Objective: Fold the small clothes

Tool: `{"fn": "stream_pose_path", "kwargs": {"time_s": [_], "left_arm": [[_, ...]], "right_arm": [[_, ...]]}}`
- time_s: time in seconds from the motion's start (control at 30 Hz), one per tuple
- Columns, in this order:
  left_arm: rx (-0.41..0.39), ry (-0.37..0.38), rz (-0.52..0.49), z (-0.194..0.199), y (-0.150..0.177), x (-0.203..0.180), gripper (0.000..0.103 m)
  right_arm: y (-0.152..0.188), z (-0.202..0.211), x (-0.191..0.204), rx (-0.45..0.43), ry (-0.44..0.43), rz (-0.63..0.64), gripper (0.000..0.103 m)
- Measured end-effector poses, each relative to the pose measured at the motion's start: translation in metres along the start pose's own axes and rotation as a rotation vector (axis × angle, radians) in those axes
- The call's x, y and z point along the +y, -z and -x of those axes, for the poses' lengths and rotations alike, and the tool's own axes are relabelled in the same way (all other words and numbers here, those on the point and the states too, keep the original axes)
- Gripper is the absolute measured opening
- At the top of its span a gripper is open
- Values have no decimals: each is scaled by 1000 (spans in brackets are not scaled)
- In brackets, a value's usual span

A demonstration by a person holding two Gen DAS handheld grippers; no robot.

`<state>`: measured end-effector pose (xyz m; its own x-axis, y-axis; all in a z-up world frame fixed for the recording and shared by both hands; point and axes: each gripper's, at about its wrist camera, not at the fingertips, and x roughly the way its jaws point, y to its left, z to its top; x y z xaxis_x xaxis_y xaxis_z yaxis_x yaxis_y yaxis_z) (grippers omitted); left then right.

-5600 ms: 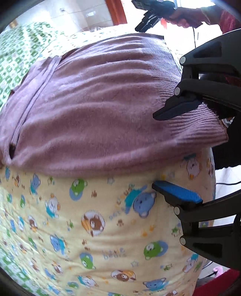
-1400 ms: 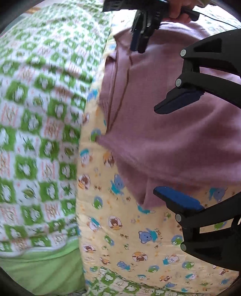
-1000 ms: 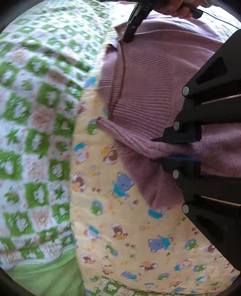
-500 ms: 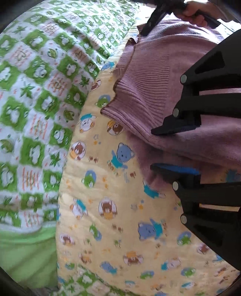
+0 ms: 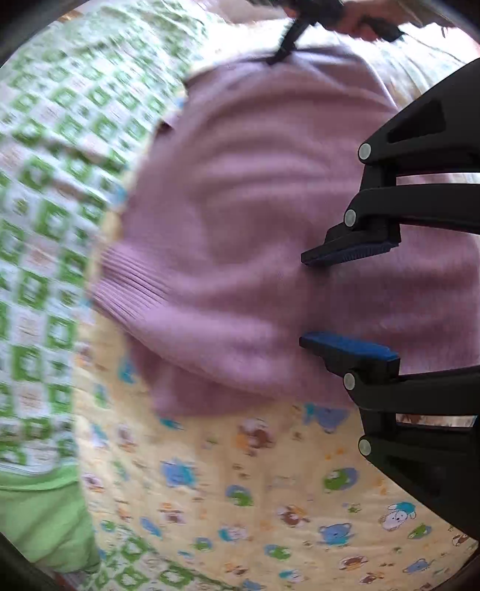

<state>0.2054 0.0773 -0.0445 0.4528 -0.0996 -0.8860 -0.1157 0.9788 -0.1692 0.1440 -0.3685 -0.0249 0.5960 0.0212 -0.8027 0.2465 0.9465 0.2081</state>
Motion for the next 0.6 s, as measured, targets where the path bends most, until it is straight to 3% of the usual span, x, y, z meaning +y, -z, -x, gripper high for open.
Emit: {"fn": "stream_pose_path", "kwargs": {"time_s": [0.07, 0.13, 0.3, 0.4, 0.6], "left_arm": [[8, 0, 31, -2, 3, 12, 40], [1, 4, 73, 6, 5, 21, 40], [-54, -16, 186, 44, 17, 43, 72], [-54, 3, 279, 61, 40, 59, 80], [10, 73, 458, 64, 94, 77, 81]], "right_arm": [[-1, 2, -16, -17, 60, -59, 22], [-4, 10, -31, -51, 36, -150, 22], [0, 40, -25, -87, -29, -191, 28], [9, 58, -9, -107, -71, -185, 43], [44, 80, 24, -98, -128, -174, 46]]}}
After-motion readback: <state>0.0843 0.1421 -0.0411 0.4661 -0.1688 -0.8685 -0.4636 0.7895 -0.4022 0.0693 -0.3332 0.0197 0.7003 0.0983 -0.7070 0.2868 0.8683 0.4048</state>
